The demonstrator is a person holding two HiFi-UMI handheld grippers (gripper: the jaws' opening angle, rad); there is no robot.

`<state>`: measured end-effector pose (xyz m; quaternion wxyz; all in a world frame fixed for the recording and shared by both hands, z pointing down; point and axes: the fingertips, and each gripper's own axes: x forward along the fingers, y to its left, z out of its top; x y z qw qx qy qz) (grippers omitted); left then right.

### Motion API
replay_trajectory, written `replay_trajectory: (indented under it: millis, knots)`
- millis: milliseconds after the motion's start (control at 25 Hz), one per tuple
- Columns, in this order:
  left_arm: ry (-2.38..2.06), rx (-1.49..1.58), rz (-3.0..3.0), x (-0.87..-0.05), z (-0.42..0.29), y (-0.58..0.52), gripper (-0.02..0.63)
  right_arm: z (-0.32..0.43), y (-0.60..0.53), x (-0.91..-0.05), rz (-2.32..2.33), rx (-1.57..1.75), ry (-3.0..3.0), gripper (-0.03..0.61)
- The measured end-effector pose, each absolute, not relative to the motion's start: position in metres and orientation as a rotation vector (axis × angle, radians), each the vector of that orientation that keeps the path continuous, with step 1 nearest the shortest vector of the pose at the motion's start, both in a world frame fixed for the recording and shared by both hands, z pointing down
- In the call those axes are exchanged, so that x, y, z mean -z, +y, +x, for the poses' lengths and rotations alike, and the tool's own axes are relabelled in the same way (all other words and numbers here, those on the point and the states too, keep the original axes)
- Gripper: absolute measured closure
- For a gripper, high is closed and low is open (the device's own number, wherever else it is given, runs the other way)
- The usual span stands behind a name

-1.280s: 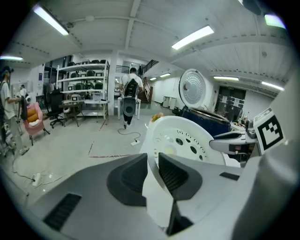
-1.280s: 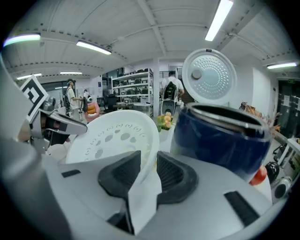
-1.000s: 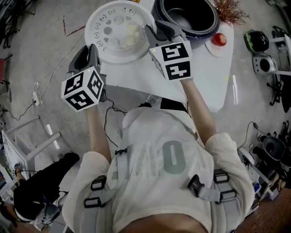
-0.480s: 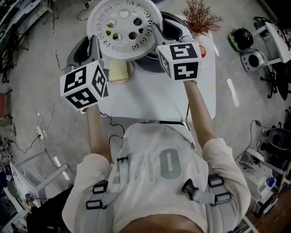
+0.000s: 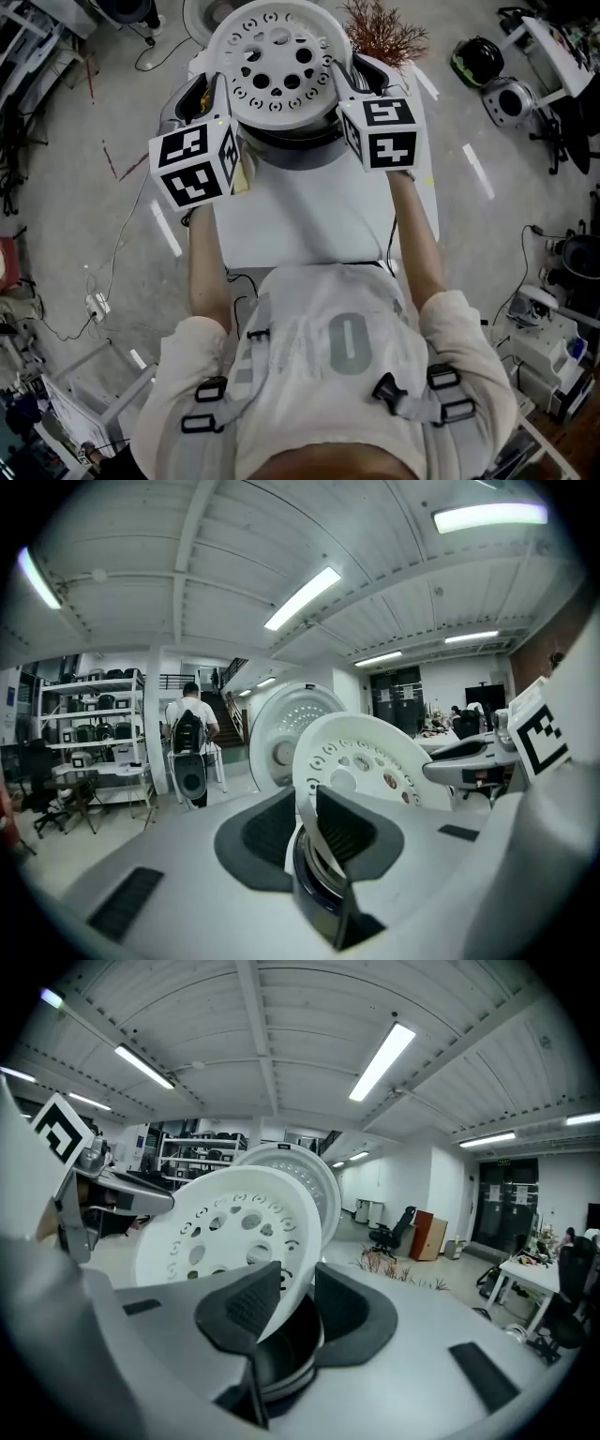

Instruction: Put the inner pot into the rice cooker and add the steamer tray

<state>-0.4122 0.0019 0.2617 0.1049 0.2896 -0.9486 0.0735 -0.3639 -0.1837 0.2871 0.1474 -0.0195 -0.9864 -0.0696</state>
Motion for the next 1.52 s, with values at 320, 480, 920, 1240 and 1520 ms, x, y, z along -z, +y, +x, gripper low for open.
replay_trajectory:
  millis: [320,480,920,1240,1520]
  knots:
    - [-2.667,-0.265,0.865,-0.306,-0.422,-0.026,0.534,-0.358,-0.206,-0.327,-0.055,0.159,-2.735,0.454]
    - [-2.642,-0.278,0.850,-0.318,-0.425,-0.031,0.534,-0.359,-0.211,-0.339,-0.078,0.157,-2.703,0.453]
    - [-2.571,-0.305,0.847,-0.345,-0.437,-0.040,0.532,-0.362,-0.216,-0.356,-0.091,0.079,-2.665,0.451]
    - [-2.523,-0.347,0.853,-0.370,-0.444,-0.044,0.534,-0.364,-0.218,-0.375,-0.101,0.009,-2.624,0.448]
    - [-2.493,-0.405,0.829,-0.387,-0.446,-0.049,0.565,-0.368,-0.214,-0.390,-0.040,0.408,-2.564,0.548]
